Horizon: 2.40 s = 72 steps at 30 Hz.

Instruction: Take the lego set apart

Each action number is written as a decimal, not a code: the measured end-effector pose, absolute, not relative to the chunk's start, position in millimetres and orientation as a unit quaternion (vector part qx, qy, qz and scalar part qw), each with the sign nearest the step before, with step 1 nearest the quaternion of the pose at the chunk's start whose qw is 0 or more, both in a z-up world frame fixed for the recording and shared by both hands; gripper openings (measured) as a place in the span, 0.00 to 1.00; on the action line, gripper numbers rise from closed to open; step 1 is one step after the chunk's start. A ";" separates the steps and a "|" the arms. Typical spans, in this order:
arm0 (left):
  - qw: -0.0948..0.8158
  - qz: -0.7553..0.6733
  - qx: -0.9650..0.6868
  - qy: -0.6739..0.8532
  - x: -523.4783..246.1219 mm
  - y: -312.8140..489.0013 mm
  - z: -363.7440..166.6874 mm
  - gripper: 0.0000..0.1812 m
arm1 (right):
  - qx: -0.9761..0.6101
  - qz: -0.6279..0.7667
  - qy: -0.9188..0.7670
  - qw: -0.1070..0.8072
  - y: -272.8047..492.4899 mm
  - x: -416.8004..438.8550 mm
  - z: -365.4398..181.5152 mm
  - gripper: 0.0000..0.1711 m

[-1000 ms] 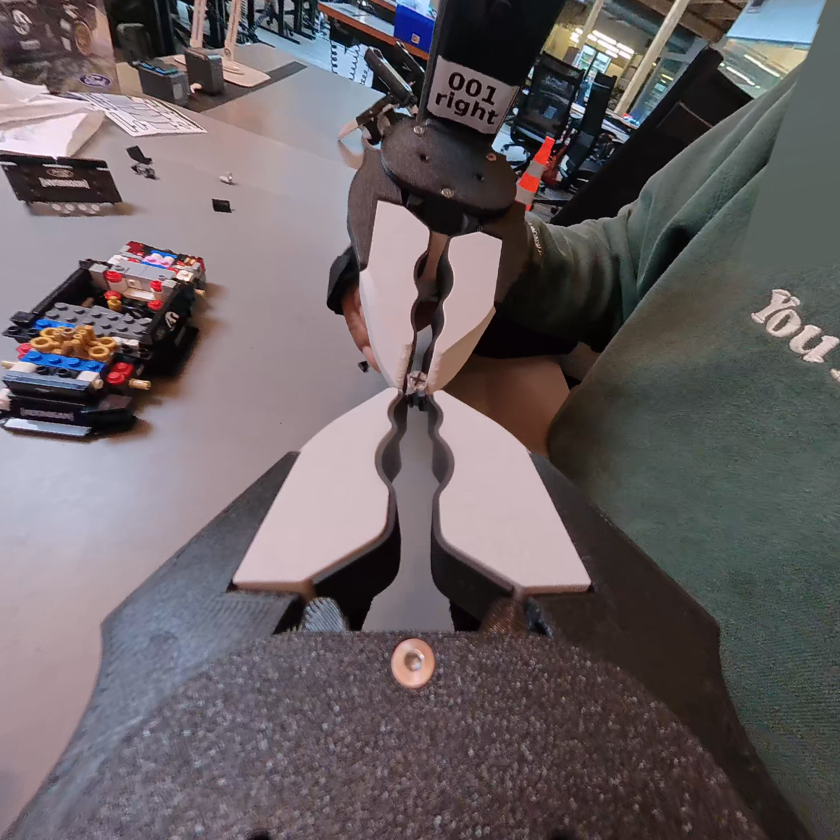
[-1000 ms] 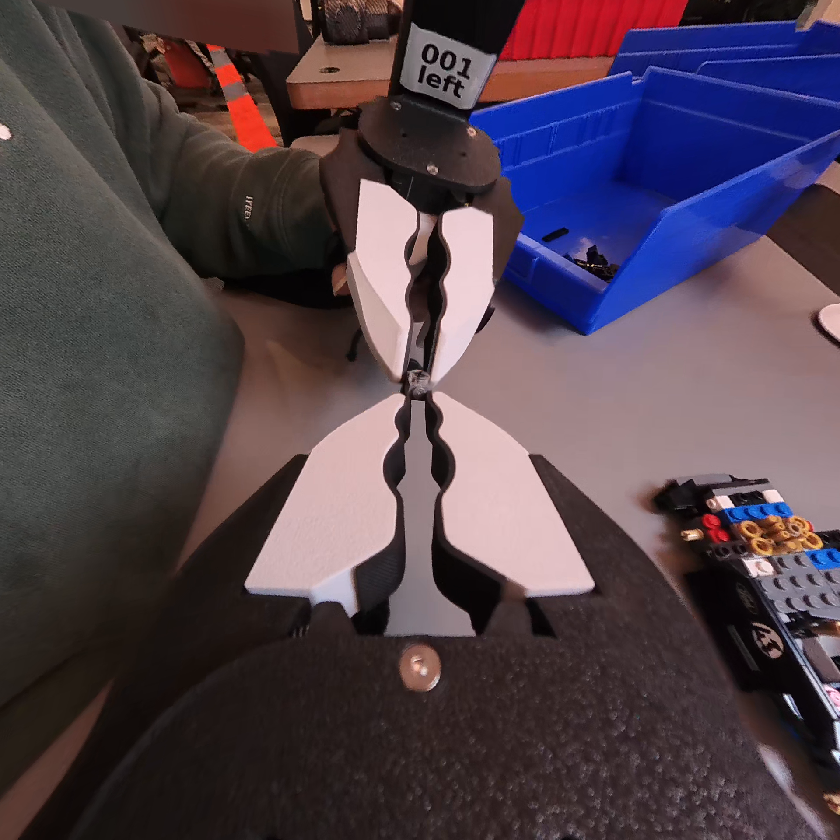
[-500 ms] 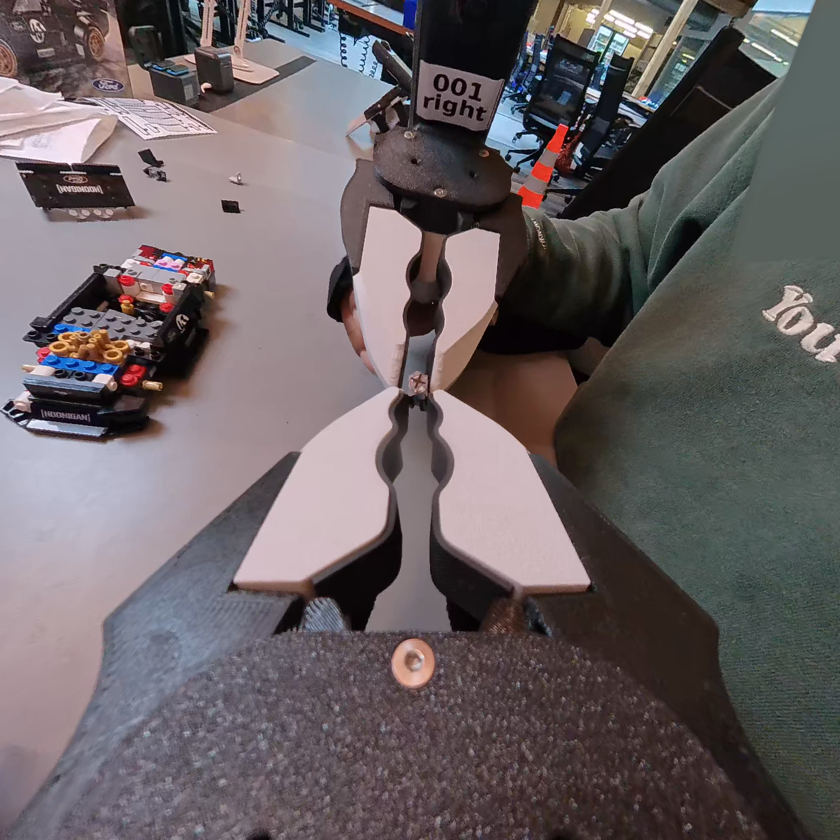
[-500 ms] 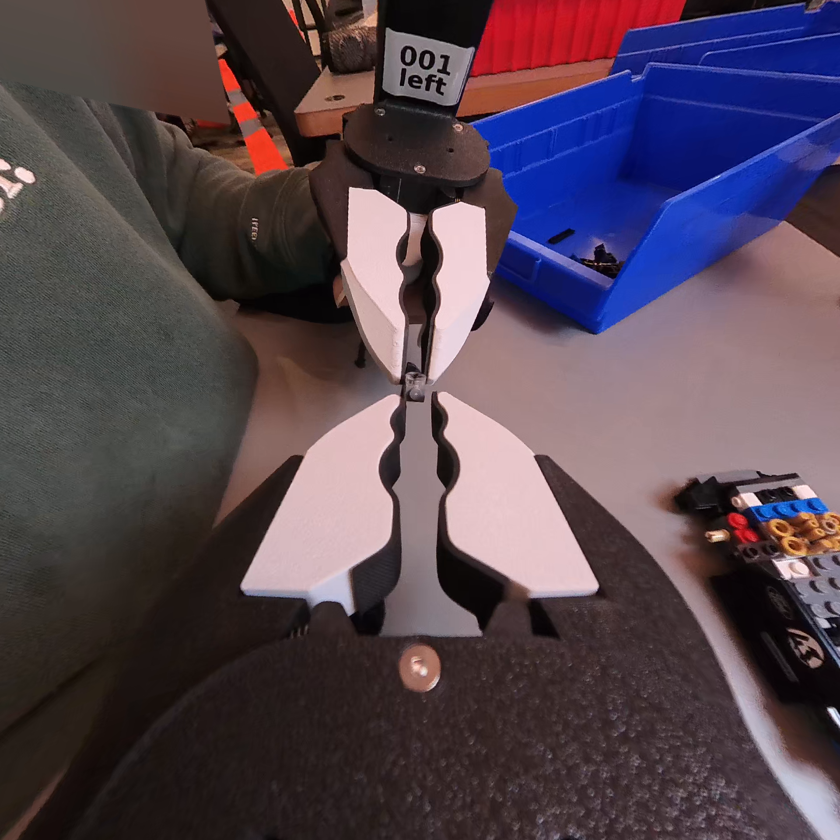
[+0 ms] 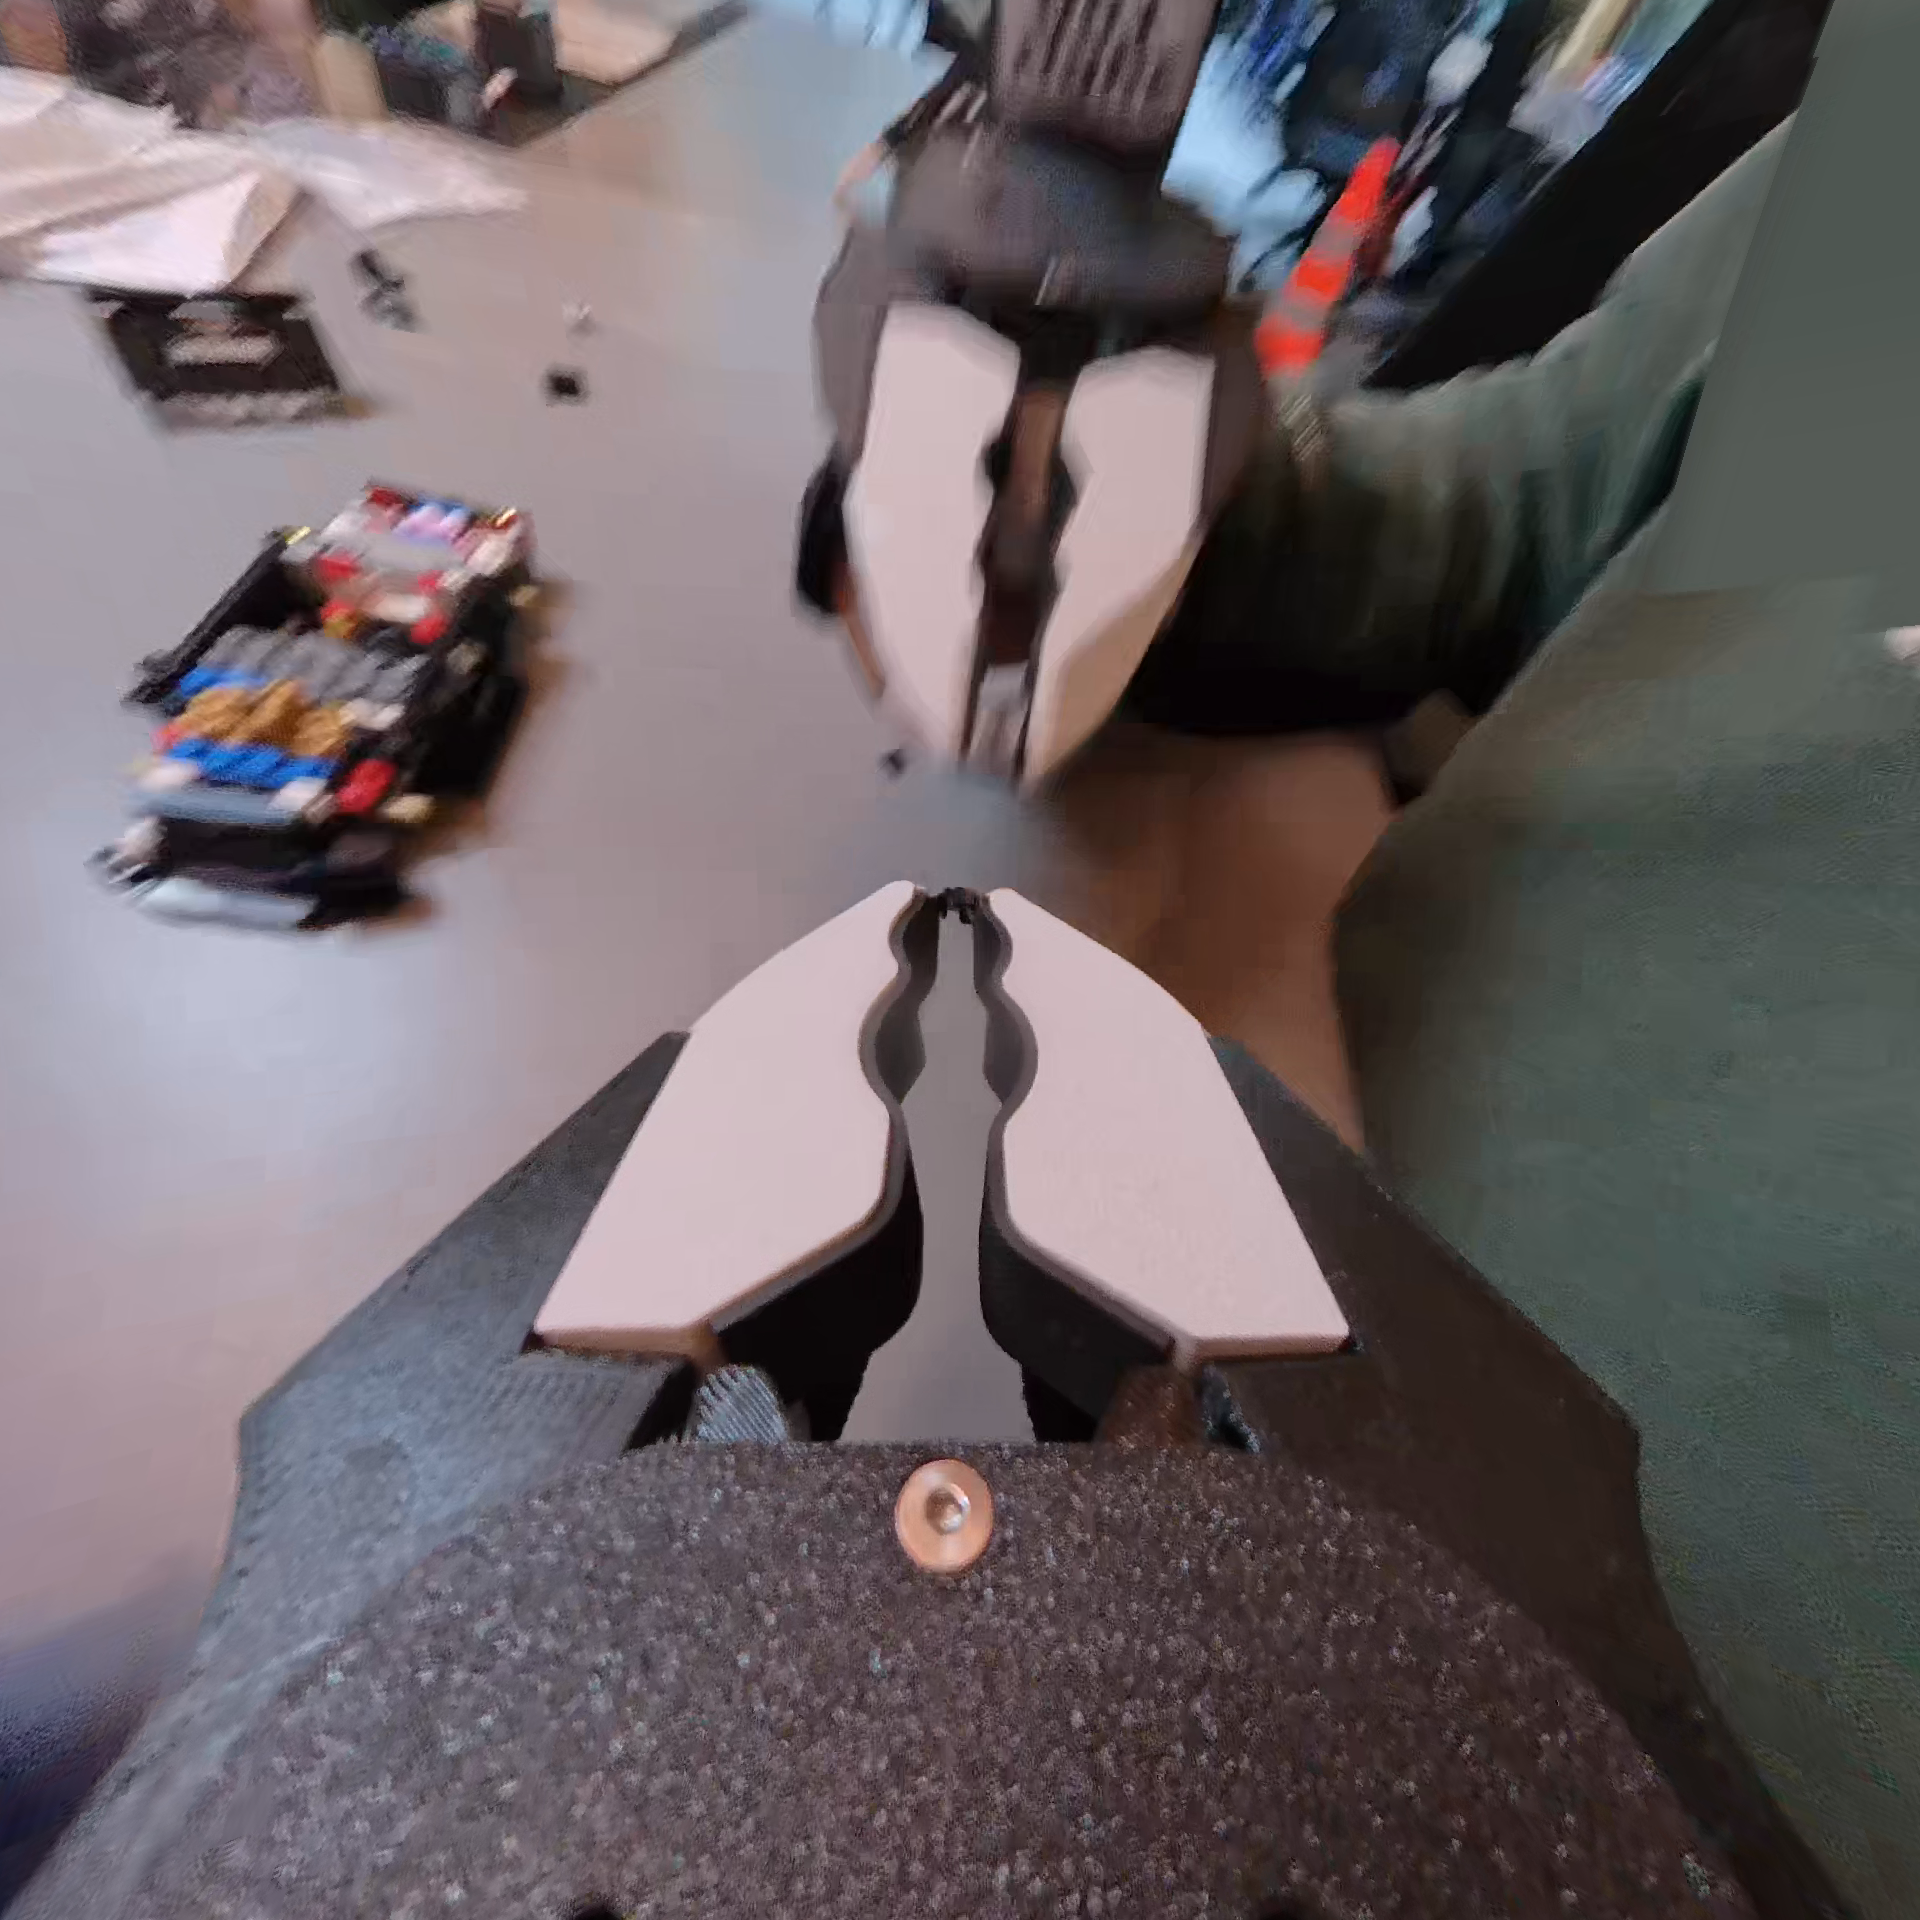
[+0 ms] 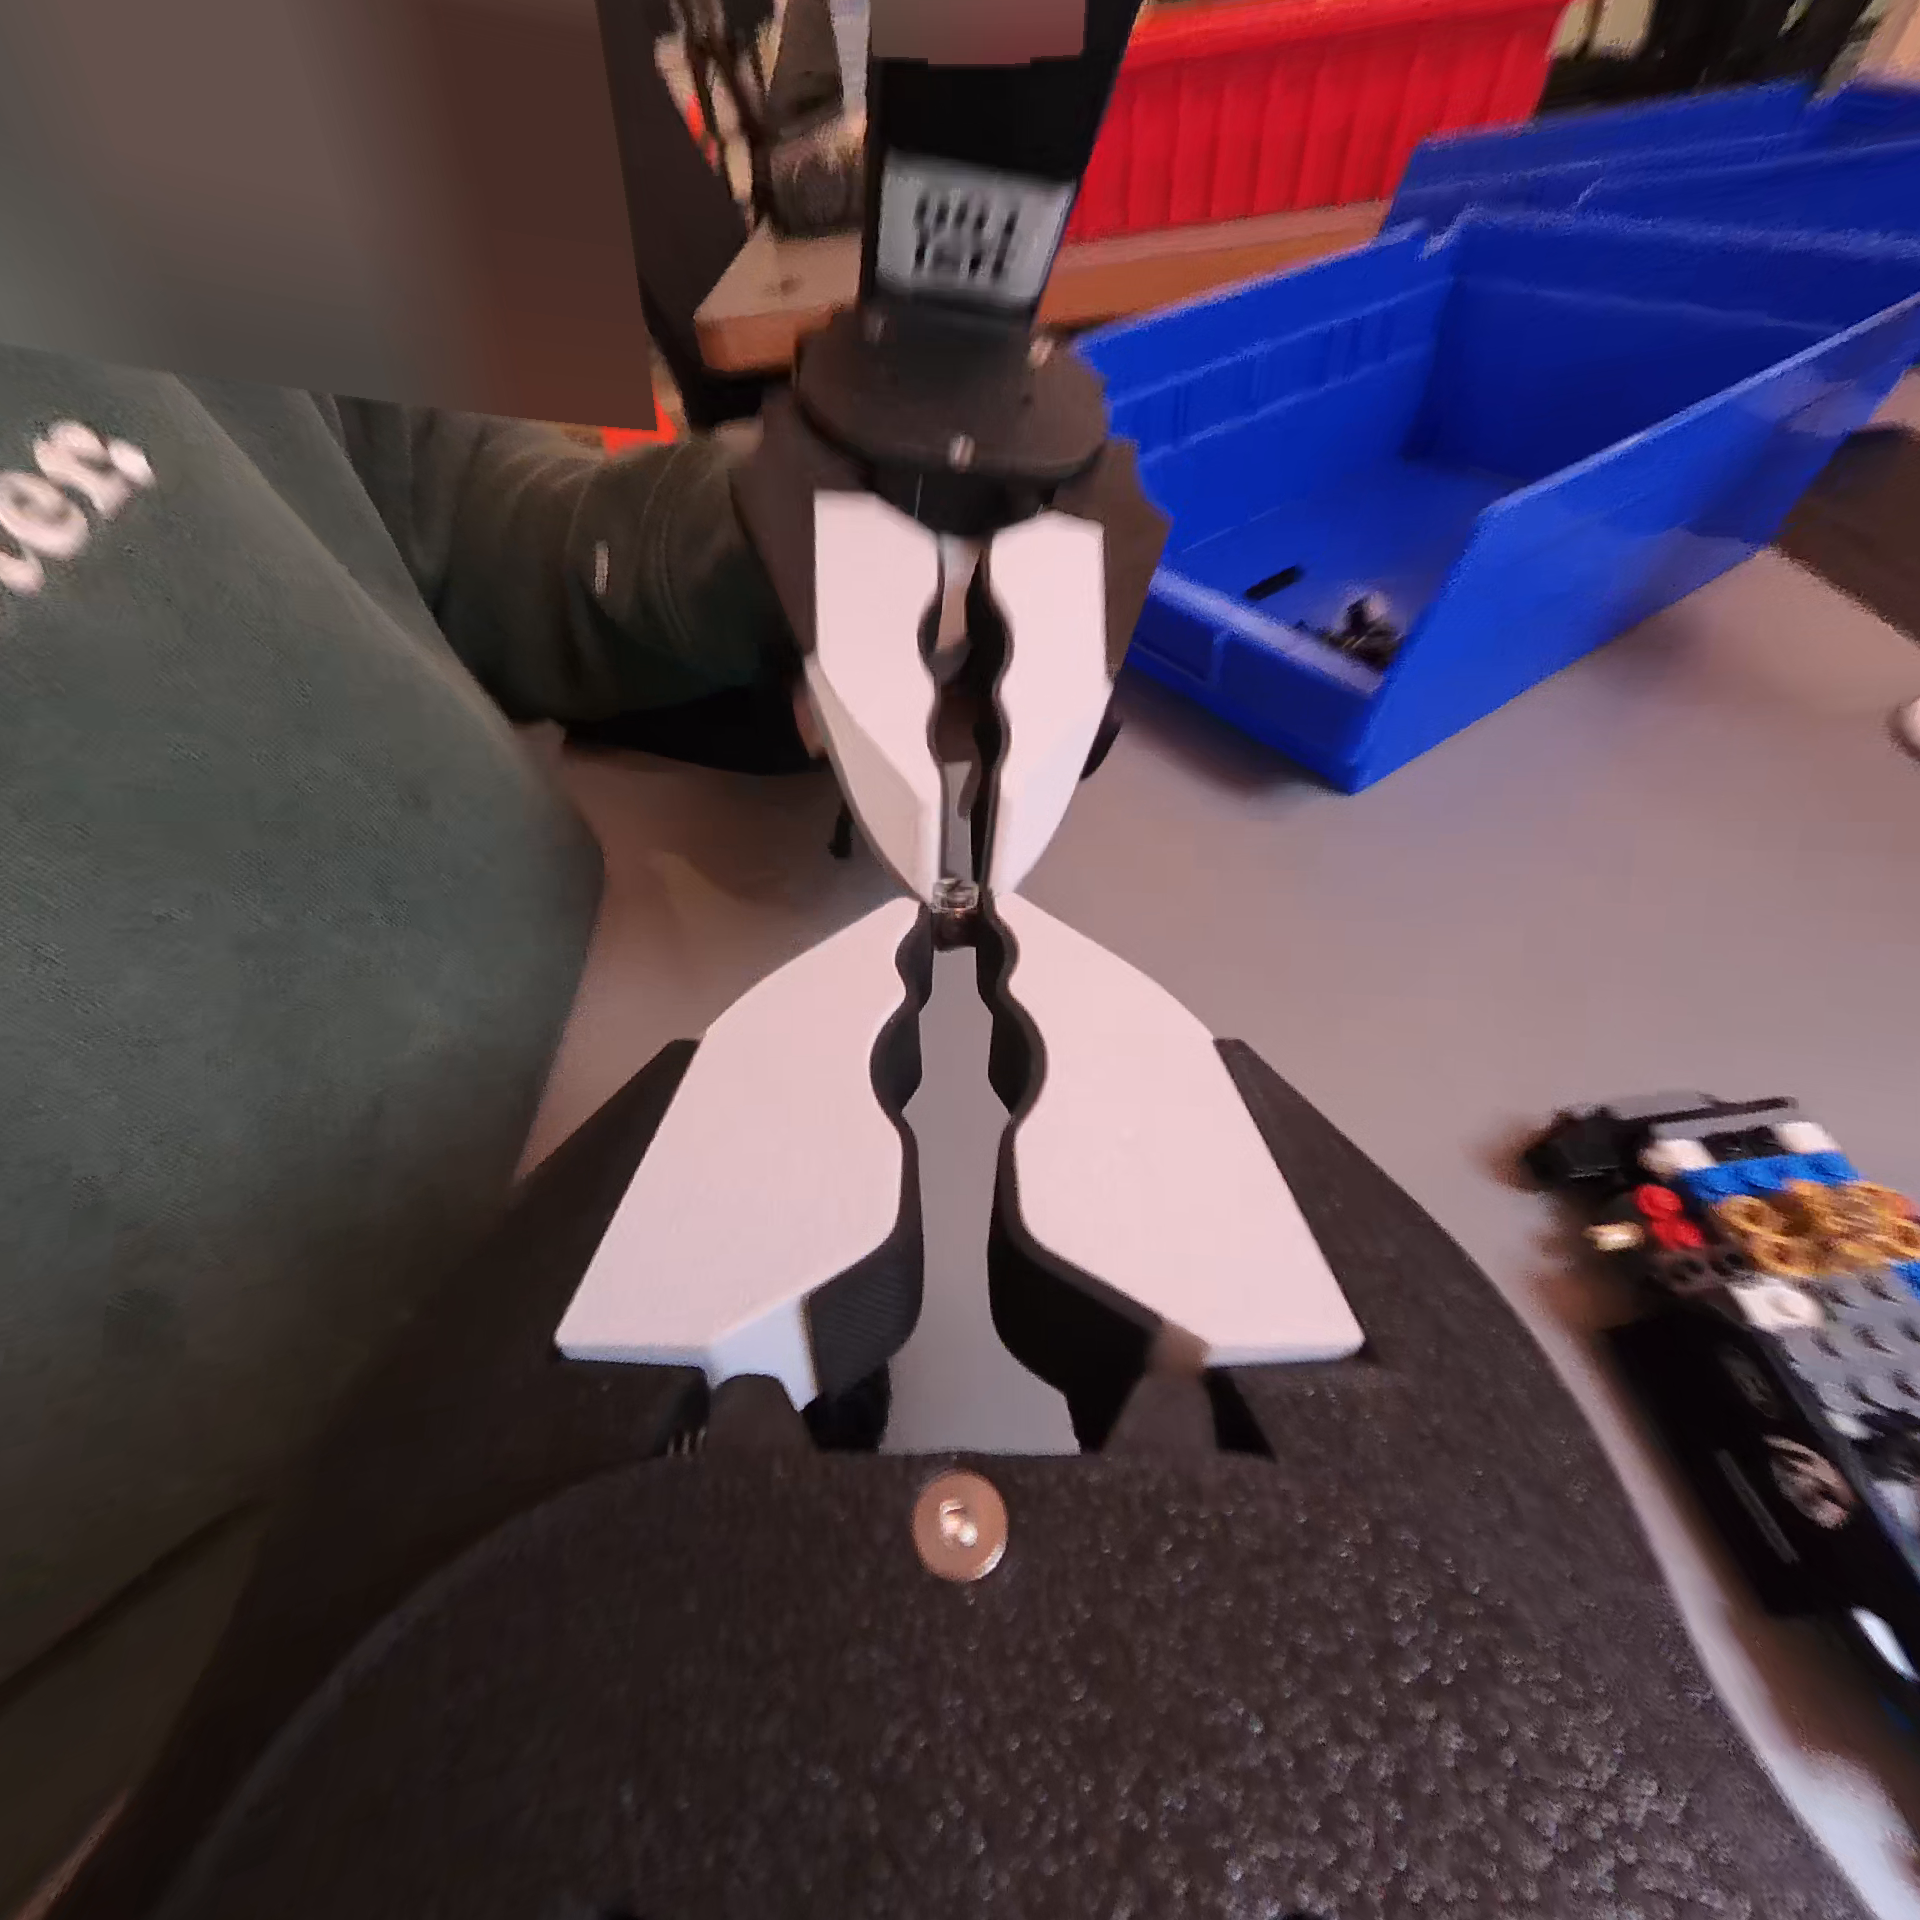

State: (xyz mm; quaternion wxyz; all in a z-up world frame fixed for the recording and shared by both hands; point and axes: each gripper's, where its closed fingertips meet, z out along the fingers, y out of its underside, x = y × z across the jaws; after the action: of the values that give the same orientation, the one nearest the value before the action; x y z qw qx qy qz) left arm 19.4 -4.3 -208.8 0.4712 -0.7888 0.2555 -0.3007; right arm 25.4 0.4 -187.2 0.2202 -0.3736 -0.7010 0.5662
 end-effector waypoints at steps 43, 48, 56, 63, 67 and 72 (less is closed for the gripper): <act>0.457 -0.311 -0.816 0.169 22.7 10.3 -223.8 0.05 | -0.389 0.336 -0.796 0.320 5.3 13.4 -230.4 0.05; 0.459 -0.323 -0.811 0.166 22.9 9.7 -221.8 0.04 | -0.388 0.335 -0.795 0.325 4.8 13.3 -228.5 0.05; 0.484 -0.372 -0.776 0.160 24.2 6.6 -203.7 0.04 | -0.389 0.408 -0.762 0.319 0.5 13.0 -211.6 0.07; 0.501 -0.427 -0.741 0.136 22.2 4.5 -186.4 0.04 | -0.380 0.460 -0.737 0.317 -2.3 14.3 -197.2 0.09; 0.504 -0.436 -0.733 0.137 23.4 3.2 -182.8 0.04 | -0.374 0.457 -0.736 0.331 -3.5 15.0 -191.3 0.05; 0.507 -0.388 -0.748 0.179 27.0 1.5 -188.8 0.06 | -0.375 0.449 -0.750 0.309 -7.3 18.5 -197.4 0.04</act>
State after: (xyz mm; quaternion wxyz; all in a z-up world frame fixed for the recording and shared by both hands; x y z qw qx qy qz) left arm 27.0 1.5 -188.8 0.5072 -0.7482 0.1791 -0.3885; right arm 18.5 -7.3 -197.4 0.3093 -0.3746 -0.7498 0.4493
